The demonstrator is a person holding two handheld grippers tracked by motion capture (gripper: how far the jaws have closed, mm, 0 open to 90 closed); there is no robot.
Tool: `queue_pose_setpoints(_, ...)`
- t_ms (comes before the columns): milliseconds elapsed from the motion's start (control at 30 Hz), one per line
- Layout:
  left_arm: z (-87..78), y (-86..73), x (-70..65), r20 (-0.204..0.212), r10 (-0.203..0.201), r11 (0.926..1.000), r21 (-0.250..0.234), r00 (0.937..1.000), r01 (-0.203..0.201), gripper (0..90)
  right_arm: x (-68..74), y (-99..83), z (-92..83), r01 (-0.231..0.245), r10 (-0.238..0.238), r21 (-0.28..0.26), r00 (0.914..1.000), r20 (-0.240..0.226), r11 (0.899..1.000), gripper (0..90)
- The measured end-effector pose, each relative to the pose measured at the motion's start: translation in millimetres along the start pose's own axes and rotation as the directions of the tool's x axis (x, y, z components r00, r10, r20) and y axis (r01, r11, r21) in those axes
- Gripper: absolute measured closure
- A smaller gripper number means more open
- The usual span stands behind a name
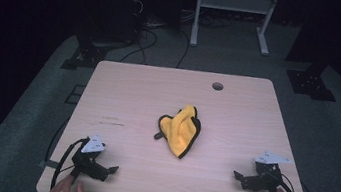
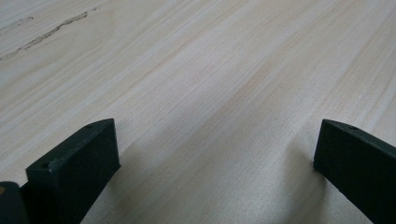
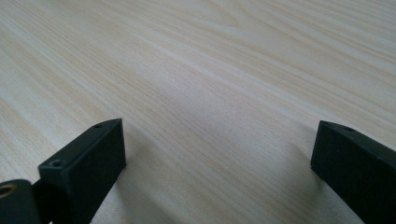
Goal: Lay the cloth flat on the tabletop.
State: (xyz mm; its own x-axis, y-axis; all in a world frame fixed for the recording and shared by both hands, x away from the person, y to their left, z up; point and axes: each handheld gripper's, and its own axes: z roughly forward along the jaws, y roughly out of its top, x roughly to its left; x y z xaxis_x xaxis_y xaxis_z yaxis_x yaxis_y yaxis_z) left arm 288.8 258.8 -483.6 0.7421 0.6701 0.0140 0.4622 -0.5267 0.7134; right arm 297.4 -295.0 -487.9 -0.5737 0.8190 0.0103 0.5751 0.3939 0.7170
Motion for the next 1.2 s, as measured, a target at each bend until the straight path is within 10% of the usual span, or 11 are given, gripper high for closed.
queue_pose_setpoints(733, 0.2, 0.3, 0.1, 0.000, 0.000, 1.0000, 0.001, 1.0000, 0.000, 0.0, -2.1, 2.1, 1.9, 0.004, -0.004, 0.001, 1.0000, -0.003, 1.000, 2.4)
queue_pose_setpoints(1200, 0.1, 0.6, 0.5, -0.006, 0.000, 1.0000, 0.006, 1.0000, 0.000, 0.0, 6.8, 22.5, -7.5, 0.042, -0.044, -0.033, 0.9977, -0.052, 0.999, 21.8)
